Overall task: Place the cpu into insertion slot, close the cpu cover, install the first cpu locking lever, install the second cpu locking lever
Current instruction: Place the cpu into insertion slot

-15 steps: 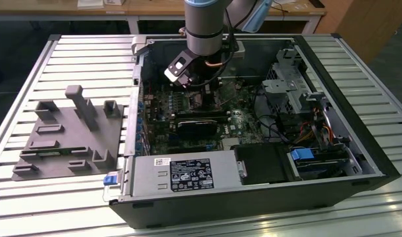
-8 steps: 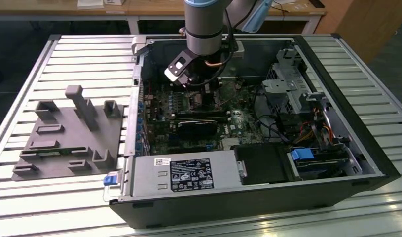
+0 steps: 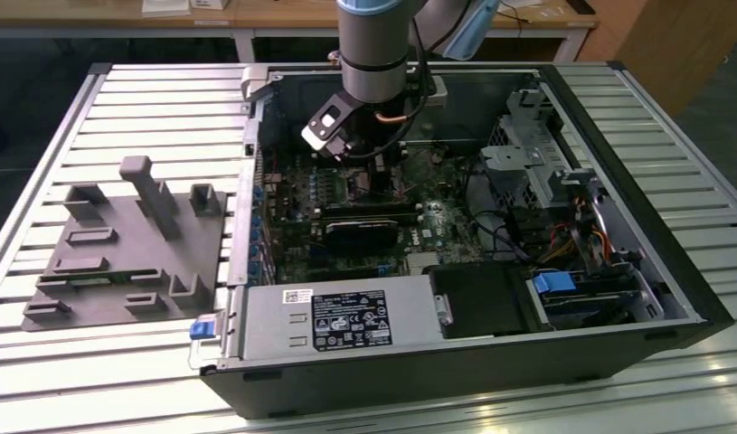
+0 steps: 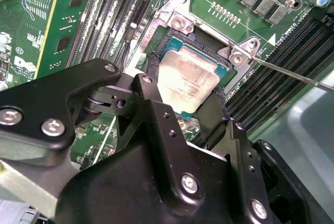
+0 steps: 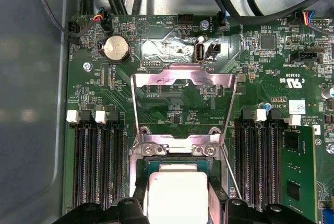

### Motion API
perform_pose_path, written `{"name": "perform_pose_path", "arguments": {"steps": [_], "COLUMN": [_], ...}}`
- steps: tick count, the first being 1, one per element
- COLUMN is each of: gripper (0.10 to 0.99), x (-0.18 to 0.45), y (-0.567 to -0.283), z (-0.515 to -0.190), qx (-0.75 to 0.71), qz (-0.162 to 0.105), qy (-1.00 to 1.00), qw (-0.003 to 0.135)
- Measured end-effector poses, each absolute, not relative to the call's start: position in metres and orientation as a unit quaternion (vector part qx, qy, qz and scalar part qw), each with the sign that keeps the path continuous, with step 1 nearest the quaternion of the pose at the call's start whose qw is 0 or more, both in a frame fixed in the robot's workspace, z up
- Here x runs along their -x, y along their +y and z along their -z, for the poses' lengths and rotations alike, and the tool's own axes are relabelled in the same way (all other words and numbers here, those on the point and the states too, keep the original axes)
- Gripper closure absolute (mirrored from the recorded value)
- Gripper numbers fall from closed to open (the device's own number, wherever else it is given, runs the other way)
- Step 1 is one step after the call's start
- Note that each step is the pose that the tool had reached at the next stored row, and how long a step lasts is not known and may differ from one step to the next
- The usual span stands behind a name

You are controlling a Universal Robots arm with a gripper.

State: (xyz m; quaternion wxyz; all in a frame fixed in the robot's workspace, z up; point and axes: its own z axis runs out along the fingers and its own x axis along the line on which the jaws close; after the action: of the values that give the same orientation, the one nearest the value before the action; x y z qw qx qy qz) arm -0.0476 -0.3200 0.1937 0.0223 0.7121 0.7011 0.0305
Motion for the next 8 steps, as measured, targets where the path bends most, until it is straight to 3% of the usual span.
{"name": "perform_pose_path", "arguments": {"steps": [8], "gripper": [0.537], "x": [0.0476], "y": [-0.32], "z": [-0.1935], "qx": [-0.712], "qz": [-0.031], "qy": [0.701], "qw": [0.022]}}
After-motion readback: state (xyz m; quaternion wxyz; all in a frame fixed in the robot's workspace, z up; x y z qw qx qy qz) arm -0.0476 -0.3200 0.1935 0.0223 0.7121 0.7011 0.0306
